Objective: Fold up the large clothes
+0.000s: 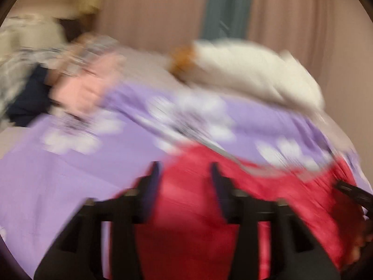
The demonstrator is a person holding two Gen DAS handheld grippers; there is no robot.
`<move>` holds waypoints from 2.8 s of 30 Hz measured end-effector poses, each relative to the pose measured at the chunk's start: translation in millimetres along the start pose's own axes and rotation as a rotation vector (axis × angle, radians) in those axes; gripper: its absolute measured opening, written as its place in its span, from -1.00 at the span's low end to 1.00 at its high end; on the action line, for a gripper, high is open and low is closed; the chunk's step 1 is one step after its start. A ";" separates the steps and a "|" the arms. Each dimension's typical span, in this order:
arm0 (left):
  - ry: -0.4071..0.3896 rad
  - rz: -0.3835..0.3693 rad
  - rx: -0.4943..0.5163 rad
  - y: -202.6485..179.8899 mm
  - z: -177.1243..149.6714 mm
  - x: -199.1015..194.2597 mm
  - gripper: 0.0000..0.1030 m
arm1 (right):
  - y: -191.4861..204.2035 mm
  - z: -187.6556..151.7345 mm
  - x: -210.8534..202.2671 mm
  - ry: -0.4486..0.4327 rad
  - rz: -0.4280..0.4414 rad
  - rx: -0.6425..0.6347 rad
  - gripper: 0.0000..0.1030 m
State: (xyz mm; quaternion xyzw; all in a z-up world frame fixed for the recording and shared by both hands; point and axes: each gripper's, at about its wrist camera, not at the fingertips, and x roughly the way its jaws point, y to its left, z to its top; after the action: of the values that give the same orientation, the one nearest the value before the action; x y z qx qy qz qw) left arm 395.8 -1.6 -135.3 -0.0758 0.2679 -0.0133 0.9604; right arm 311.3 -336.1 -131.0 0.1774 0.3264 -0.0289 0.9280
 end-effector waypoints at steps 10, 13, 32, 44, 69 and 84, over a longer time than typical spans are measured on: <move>0.211 -0.163 -0.435 86.0 -56.0 70.5 0.16 | -46.5 -31.9 56.2 0.070 0.118 0.131 -0.80; 0.195 -0.114 -0.392 75.5 -54.7 70.5 0.15 | -56.1 -34.6 56.8 0.072 0.157 0.192 -0.97; 0.424 -0.324 -0.751 120.8 -146.7 -105.8 0.78 | -80.9 -113.0 -126.4 0.183 0.151 0.500 0.69; 0.436 -0.579 -0.707 47.6 -141.8 -38.6 0.75 | -47.9 -133.8 -59.4 0.193 0.324 0.580 0.69; 0.309 -0.294 -0.441 31.9 -149.9 -147.3 -0.32 | -53.7 -190.5 -144.9 0.180 0.424 0.446 -0.49; 0.311 -0.280 -0.346 49.0 -182.2 -174.5 0.59 | -57.7 -206.4 -164.6 0.207 0.262 0.366 -0.17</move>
State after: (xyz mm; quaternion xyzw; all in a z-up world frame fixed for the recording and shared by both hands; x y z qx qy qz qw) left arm 151.6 33.1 -207.3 -0.2720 0.3973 -0.1117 0.8693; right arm 49.4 -328.5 -196.9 0.3855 0.3831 0.0513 0.8378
